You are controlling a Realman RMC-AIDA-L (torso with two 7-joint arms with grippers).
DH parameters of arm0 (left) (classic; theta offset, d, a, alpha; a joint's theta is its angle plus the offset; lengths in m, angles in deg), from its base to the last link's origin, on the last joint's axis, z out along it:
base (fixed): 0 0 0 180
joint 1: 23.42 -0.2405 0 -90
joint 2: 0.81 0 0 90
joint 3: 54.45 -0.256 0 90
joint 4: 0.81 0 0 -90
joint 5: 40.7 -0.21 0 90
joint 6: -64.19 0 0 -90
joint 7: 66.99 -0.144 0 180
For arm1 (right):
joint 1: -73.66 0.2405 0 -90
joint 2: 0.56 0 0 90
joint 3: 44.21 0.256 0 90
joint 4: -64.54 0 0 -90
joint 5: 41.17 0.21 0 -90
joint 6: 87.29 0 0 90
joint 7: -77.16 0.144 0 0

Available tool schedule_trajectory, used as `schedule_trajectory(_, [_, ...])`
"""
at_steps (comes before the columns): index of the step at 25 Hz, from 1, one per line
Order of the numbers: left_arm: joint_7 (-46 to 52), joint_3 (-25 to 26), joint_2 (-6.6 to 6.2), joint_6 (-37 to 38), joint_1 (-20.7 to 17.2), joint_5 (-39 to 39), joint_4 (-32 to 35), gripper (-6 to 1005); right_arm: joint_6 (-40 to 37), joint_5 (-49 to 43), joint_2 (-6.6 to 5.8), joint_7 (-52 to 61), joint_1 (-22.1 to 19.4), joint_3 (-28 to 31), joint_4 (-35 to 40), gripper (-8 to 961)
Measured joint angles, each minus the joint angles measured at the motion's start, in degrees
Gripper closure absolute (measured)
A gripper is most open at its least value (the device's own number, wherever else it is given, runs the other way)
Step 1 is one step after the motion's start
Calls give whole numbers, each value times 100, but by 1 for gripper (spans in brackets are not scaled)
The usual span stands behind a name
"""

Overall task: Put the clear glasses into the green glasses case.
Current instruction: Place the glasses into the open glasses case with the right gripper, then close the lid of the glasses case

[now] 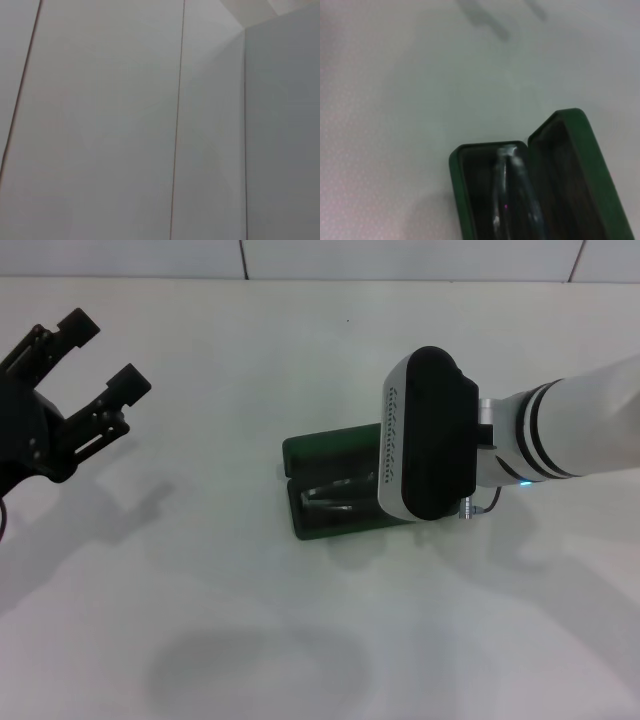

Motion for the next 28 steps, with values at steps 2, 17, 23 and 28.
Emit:
schedule_trajectory(2, [-4, 1, 5, 0, -4, -1, 0, 146, -21, -1, 0, 1, 3, 0, 0, 793])
schedule_trajectory(17, [33, 37, 28, -262, -96, 1, -7, 146, -291, 137, -16, -32, -379, 301, 709, 694])
schedule_trajectory(23, [31, 43, 75, -422, -56, 15, -105, 146, -287, 800, -30, -85, -656, 877, 985, 693])
schedule_trajectory(28, [40, 17, 88, -820, 7, 15, -157, 146, -338, 2486, -49, -916, -1037, 2016, 841, 694])
